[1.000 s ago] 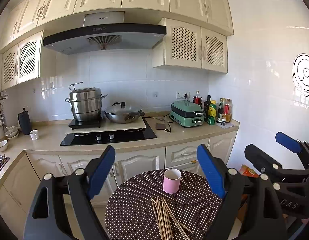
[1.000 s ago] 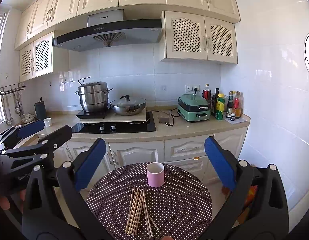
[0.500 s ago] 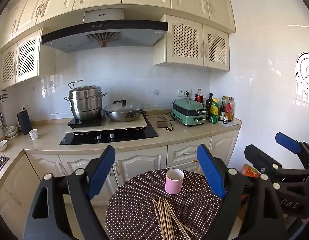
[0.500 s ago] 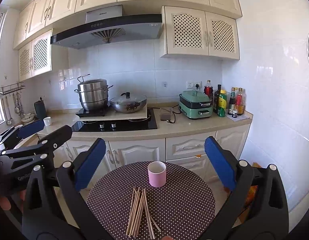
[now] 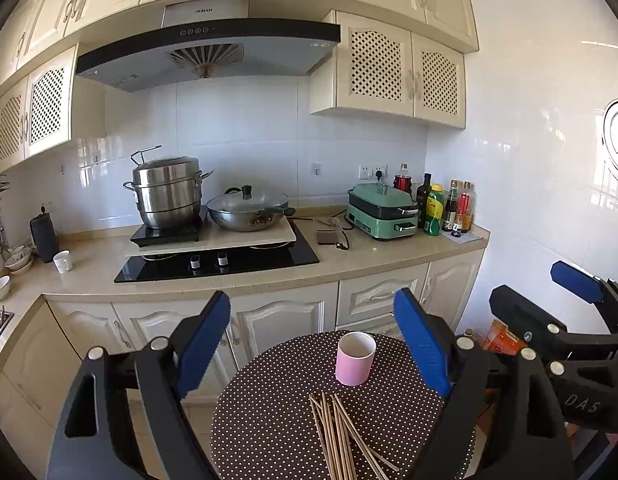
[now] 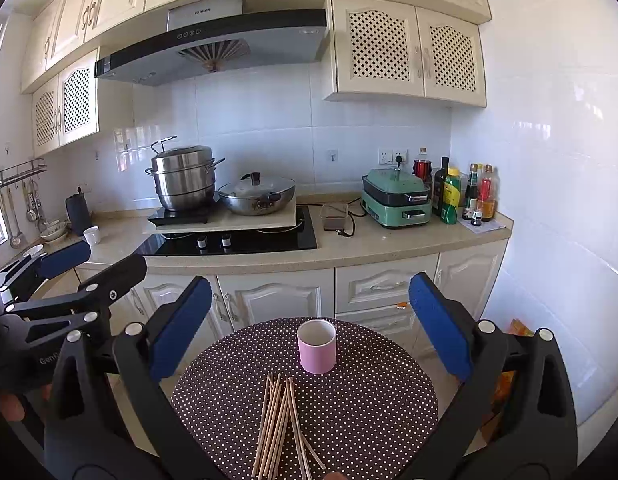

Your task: Organize utensils

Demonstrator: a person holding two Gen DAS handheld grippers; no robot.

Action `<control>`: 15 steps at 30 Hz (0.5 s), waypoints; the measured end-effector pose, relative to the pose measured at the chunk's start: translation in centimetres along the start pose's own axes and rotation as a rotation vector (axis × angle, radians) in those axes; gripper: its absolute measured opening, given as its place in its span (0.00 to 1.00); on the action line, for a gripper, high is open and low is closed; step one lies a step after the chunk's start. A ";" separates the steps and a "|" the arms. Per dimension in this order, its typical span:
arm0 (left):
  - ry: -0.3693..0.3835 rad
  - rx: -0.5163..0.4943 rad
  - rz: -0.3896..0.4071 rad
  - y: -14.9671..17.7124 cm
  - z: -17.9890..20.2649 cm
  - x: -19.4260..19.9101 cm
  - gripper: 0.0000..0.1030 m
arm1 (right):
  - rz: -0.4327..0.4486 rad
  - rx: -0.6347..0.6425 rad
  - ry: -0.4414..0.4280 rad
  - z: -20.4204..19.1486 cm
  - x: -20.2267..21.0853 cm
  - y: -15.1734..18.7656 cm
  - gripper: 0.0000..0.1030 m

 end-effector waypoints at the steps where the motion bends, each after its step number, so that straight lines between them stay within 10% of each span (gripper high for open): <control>1: -0.003 0.001 -0.006 0.1 -0.1 -0.5 0.80 | -0.006 -0.001 -0.003 0.0 -0.5 0.1 0.94; 15: -0.048 0.026 -0.283 5.3 -2.1 -10.9 0.80 | -0.200 0.015 -0.096 0.0 -9.9 5.1 0.94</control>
Point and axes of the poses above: each gripper's, at about its wrist camera, not at the fingertips, and x roughly against the way its jaws point, z to its right, y to its underside, the point moved 8 cm from there along -x, roughly the way its jaws point, and after that the axes turned 15 degrees about x, right-handed, at the moved point
